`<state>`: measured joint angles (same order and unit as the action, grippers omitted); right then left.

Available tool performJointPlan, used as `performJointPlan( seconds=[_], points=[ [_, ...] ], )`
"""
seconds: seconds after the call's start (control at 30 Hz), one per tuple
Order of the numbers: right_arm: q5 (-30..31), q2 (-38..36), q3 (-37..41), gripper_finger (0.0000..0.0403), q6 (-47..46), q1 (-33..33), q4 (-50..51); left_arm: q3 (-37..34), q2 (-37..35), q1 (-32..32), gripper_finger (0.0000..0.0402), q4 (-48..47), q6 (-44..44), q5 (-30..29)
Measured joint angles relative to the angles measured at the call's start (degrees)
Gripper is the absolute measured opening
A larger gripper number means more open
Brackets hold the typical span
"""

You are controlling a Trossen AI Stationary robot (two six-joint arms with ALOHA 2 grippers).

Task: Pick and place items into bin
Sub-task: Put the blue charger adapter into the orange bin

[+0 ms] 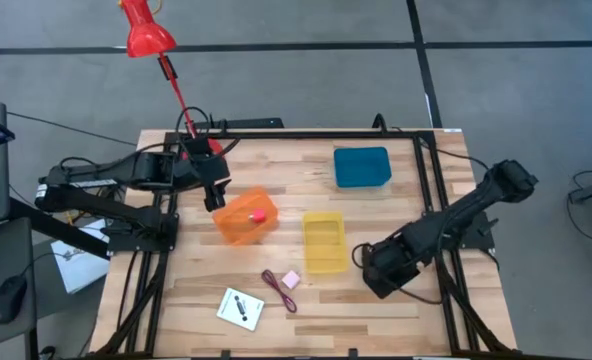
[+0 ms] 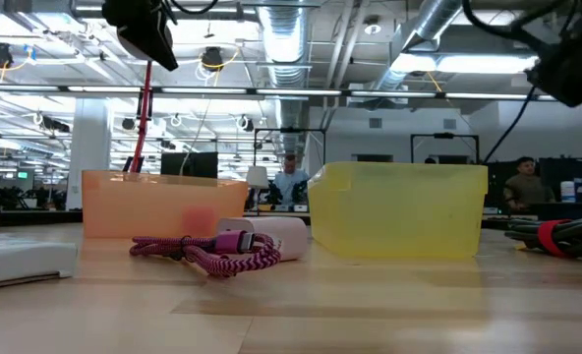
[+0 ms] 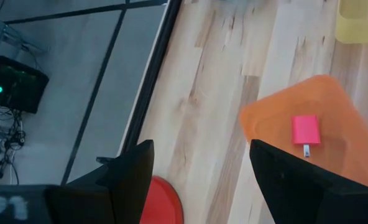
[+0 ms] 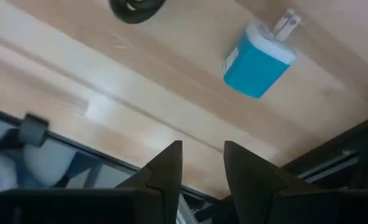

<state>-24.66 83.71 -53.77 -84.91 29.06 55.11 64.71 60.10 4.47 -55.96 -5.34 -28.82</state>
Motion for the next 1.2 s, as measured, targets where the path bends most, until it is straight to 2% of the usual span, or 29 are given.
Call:
performJointPlan(
  seconds=[0.2,0.47,0.7,1.03,1.2],
  points=[
    [0.3,3.2,0.0,0.0167,3.7,-1.2,1.5,0.0,0.0,0.0,0.0256,0.3,0.0,0.1],
    [0.7,7.7,0.0,0.0248,0.7,-1.8,9.6,0.0,-0.1,0.0,0.0256,0.0,0.0,0.7],
    [0.4,8.6,0.0,0.0255,-0.6,-2.0,7.0,0.0,-0.1,0.0,0.0256,-0.1,-0.4,2.1],
    [3.5,9.1,0.0,0.0255,-10.4,-0.1,7.3,0.0,-0.1,0.0,0.0256,-0.4,0.2,2.0],
    [2.5,9.4,0.1,0.0255,-12.3,0.2,6.4,0.0,-0.1,0.0,0.0256,-0.4,0.3,2.0]
  ],
)
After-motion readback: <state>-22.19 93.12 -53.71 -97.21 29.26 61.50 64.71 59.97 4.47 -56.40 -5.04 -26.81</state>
